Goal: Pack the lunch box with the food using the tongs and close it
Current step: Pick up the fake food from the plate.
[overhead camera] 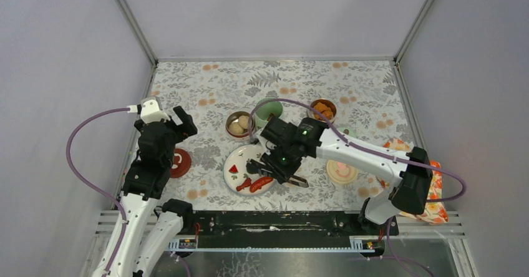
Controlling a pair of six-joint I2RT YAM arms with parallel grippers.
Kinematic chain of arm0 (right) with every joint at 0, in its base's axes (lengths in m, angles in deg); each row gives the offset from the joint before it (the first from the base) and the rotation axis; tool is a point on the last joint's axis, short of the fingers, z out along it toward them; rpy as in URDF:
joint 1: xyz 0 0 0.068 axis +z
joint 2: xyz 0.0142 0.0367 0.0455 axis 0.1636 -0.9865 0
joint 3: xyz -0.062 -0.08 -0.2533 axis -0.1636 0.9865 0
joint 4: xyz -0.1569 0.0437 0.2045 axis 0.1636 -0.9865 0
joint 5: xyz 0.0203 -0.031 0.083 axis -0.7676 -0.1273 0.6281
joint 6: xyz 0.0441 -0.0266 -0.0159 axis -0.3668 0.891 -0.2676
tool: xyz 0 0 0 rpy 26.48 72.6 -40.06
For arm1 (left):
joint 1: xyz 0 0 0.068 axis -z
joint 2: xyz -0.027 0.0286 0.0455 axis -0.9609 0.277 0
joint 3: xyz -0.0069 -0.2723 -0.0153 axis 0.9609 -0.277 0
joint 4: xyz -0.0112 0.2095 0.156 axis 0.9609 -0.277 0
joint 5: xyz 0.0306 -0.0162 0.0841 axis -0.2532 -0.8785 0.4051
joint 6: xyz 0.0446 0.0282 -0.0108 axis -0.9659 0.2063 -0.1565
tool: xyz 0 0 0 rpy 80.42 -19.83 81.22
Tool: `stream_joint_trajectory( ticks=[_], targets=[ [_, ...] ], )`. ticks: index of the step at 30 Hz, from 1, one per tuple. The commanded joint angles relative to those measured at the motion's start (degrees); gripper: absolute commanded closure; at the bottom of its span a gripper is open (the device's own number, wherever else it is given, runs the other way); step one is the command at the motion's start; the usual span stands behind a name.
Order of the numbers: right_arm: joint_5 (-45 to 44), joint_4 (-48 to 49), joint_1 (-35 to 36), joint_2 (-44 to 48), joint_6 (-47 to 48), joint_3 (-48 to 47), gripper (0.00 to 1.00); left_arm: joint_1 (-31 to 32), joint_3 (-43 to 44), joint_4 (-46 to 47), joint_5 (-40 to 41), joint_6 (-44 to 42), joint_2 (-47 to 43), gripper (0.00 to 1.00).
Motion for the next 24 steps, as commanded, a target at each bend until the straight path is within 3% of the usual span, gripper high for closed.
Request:
stream_joint_trajectory(
  ticks=[1, 15, 24],
  targets=[
    [-6.6, -3.2, 5.6, -2.3, 3.0, -4.3, 0.64, -0.5, -0.4, 2.5, 2.4, 0.5, -0.4, 0.02],
    [-24.6, -8.2, 20.5, -11.7, 7.2, -11.1, 0.64, -0.7, 0.1, 1.0, 6.8, 1.6, -0.3, 0.02],
    [-34.3, -9.2, 25.0, -15.4, 9.2, -11.7, 0.64, -1.1, 0.2, 0.8, 7.6, 2.0, -0.5, 0.01]
  ],
)
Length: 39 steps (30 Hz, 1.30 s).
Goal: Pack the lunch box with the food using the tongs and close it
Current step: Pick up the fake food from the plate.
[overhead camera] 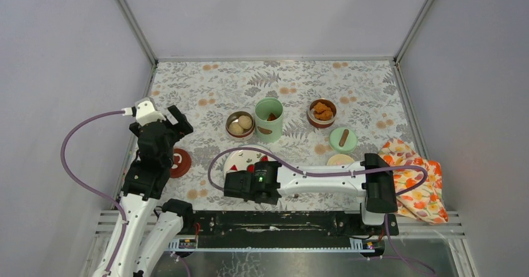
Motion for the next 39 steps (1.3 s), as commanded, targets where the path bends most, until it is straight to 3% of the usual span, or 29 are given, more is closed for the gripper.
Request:
stream_joint_trajectory(
  ticks=[1, 18, 39],
  targets=[
    [-7.5, -1.9, 1.4, -0.7, 2.2, -2.3, 0.63, -0.7, 0.2, 1.1, 2.0, 0.5, -0.4, 0.02],
    [-16.2, -3.2, 8.2, -6.3, 4.6, -4.3, 0.62, -1.3, 0.2, 1.1, 1.8, 0.6, -0.6, 0.02],
    [-25.6, -4.0, 7.8, -11.5, 4.6, -3.3, 0.60, -1.4, 0.2, 1.1, 1.3, 0.6, -0.8, 0.01]
  ],
)
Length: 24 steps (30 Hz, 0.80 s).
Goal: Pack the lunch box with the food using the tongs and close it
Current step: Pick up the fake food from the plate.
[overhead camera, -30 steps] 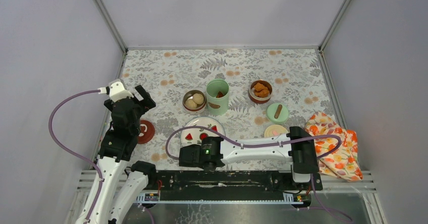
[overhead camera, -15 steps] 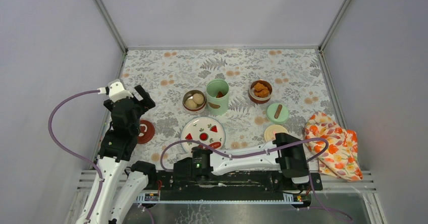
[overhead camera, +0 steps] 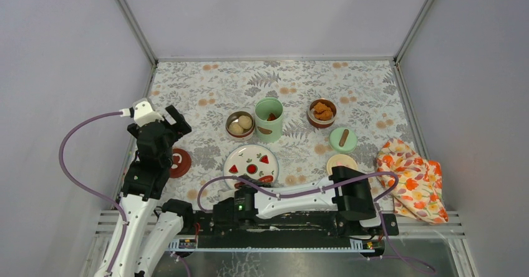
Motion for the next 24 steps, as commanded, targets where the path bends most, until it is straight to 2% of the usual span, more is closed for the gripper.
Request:
stream_joint_trajectory(
  ticks=[1, 17, 22, 24],
  targets=[
    [-4.1, -2.5, -1.2, -1.2, -0.1, -1.4, 0.60, -0.4, 0.2, 1.3, 0.7, 0.3, -0.6, 0.01],
    [4.9, -0.5, -6.5, -1.2, 2.8, -2.5, 0.62, -0.4, 0.1, 1.4, 0.2, 0.3, -0.8, 0.02],
    [6.5, -0.4, -7.7, -0.5, 3.5, -3.5, 0.78, -0.4, 0.1, 1.4, 0.2, 0.3, -0.8, 0.02],
    [6.6, -0.3, -8.4, 0.5, 3.4, -3.3, 0.81, -0.4, 0.1, 1.4, 0.2, 0.2, -0.9, 0.02]
  ],
)
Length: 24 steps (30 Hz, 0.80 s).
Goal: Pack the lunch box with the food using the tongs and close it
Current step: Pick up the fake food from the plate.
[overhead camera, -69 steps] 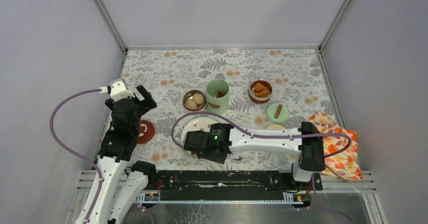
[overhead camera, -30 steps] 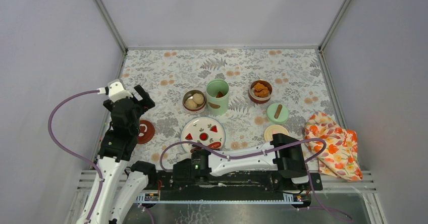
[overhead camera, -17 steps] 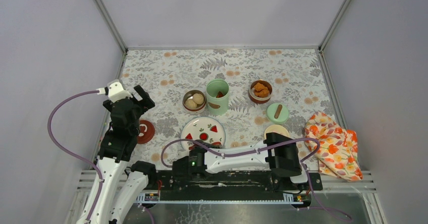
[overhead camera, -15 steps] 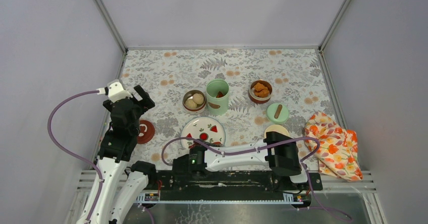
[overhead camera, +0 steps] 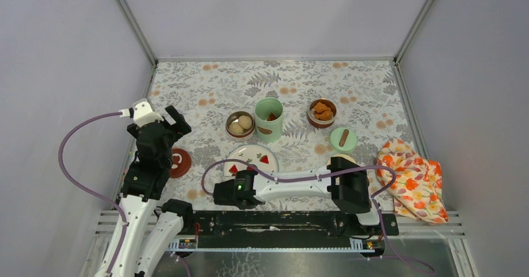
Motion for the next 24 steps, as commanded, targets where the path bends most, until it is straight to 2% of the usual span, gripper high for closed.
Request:
stream_joint_trajectory(
  ticks=[1, 14, 24],
  targets=[
    [1.5, -0.7, -1.6, 3.0, 1.3, -2.3, 0.83, -0.4, 0.1, 1.4, 0.2, 0.2, -0.6, 0.01],
    [-1.6, -3.1, -8.0, 15.9, -2.0, -3.1, 0.83, -0.4, 0.1, 1.4, 0.2, 0.2, -0.6, 0.02],
    [-3.6, -3.9, -16.5, 20.9, -3.9, -6.5, 0.82, -0.4, 0.1, 1.5, -0.1, 0.2, -0.3, 0.02]
  ],
)
